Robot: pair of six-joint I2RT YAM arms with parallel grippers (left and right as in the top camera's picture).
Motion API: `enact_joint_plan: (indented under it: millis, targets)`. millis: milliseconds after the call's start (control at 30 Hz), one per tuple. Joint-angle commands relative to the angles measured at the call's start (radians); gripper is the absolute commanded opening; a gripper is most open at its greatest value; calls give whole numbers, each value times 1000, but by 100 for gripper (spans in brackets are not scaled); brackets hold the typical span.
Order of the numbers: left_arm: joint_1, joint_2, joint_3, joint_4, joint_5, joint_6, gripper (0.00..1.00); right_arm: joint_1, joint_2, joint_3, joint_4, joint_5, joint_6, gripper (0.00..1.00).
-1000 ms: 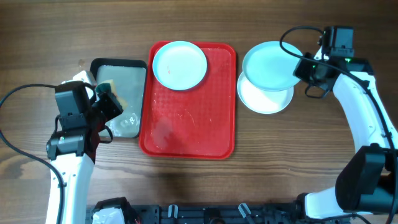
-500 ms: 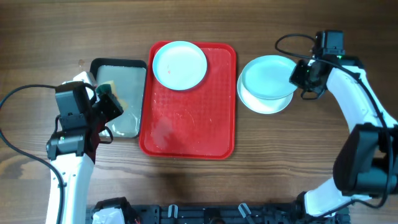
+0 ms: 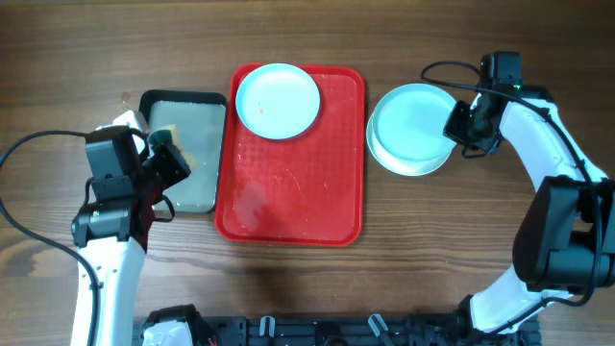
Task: Clean dirty plates on tray and stack at the side
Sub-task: 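Carry the light-blue plate right and set it on the white plate, then release the stacked plate and move the right gripper to the red tray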
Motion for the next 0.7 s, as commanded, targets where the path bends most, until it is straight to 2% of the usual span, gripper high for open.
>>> enact_joint_plan:
  millis: [0,500,667]
  targets:
    - [5,4,-6,1,-9,13,4,4,21,2,-22,2,-10,4]
    - [5,4,-6,1,-9,13,4,7,21,2,-64,-107,-40,4]
    - [5,4,-6,1,-9,13,4,7,21,2,-83,-107,-40,9]
